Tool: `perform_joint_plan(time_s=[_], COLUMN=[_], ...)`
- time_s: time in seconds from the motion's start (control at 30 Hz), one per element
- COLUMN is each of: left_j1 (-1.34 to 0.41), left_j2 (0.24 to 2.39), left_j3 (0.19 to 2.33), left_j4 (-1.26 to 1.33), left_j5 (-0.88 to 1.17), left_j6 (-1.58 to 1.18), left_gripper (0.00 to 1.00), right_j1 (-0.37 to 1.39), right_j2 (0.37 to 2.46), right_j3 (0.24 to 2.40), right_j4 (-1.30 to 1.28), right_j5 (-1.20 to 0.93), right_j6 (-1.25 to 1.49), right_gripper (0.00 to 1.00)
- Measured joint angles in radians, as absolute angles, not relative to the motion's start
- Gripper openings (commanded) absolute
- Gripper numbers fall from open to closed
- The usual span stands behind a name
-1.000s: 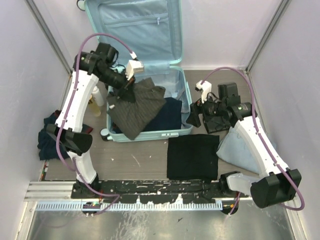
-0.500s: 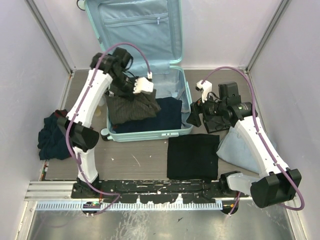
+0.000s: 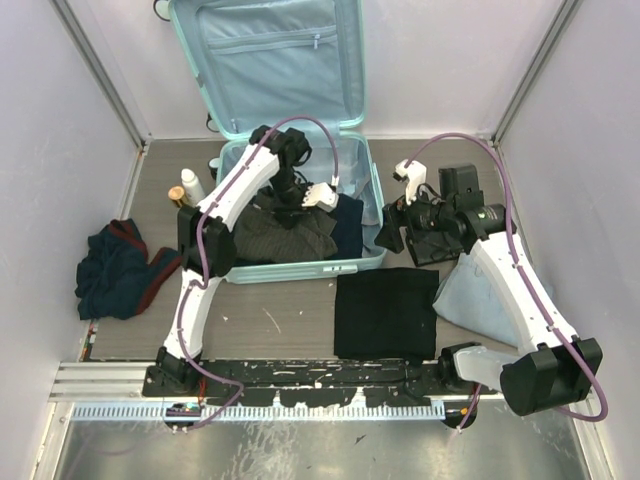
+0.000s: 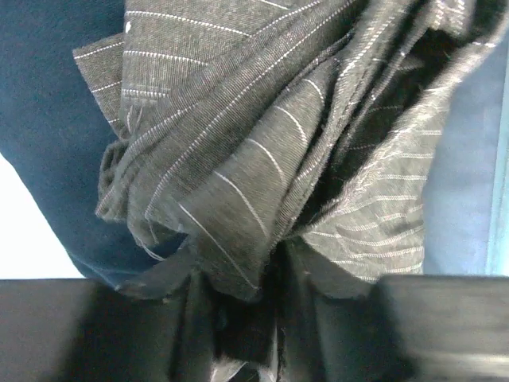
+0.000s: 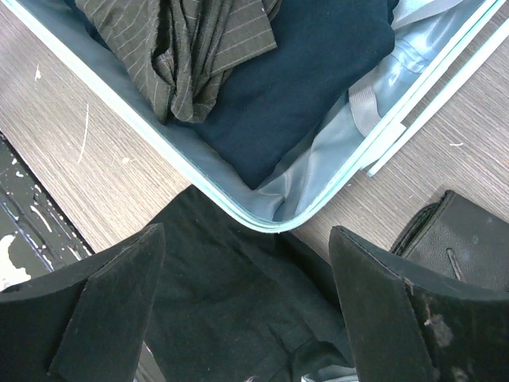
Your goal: Pack the luggage
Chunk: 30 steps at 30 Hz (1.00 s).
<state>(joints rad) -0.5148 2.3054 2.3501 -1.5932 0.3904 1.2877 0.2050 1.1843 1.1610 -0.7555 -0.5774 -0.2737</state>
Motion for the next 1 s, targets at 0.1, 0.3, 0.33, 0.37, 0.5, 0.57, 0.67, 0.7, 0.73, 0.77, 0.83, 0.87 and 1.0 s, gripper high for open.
perform_joint_plan(time_s=[0.1,0.3,0.33,0.37,0.5,0.57,0.67,0.7,0.73,0.77,0.83,0.87,1.0], left_j1=[-0.514,-0.489,-0.479,-0.464,-0.4,-0.372,-0.351,-0.352,-0.354,-0.357,-0.361,-0.363,-0.368], left_j2=[2.336,2.298,2.282,2.256,2.115,2.015,1.874,1.82,1.779,1.748,1.691,1.679,1.661], left_j3=[2.392,2.394,2.382,2.365,2.255,2.169,2.032,1.968,1.919,1.878,1.785,1.757,1.633], left_j4=[-1.598,-1.601,-1.598,-1.591,-1.52,-1.448,-1.336,-1.287,-1.256,-1.227,-1.172,-1.156,-1.097], left_j5=[0.392,0.422,0.429,0.44,0.468,0.47,0.471,0.472,0.474,0.477,0.488,0.495,0.532], left_j6=[1.244,1.156,1.136,1.111,0.98,0.9,0.813,0.782,0.761,0.744,0.715,0.709,0.684], left_gripper=[0.67,0.98,0.98,0.99,0.92,0.93,0.95,0.95,0.94,0.93,0.9,0.89,0.89], right_j1=[0.202,0.2,0.2,0.199,0.194,0.186,0.163,0.157,0.147,0.139,0.118,0.106,0.061], right_j2=[1.184,1.184,1.185,1.185,1.187,1.195,1.216,1.22,1.225,1.23,1.234,1.235,1.242], right_j3=[1.161,1.161,1.161,1.161,1.166,1.177,1.208,1.216,1.225,1.232,1.242,1.244,1.245], right_j4=[-0.756,-0.756,-0.756,-0.756,-0.765,-0.778,-0.809,-0.818,-0.832,-0.848,-0.88,-0.899,-0.976], right_j5=[-0.577,-0.573,-0.572,-0.569,-0.565,-0.562,-0.561,-0.559,-0.559,-0.559,-0.56,-0.561,-0.563], right_j6=[-0.274,-0.274,-0.275,-0.276,-0.282,-0.286,-0.302,-0.309,-0.319,-0.332,-0.364,-0.382,-0.479], right_gripper=[0.89,0.9,0.9,0.9,0.9,0.9,0.9,0.9,0.9,0.9,0.9,0.9,0.89])
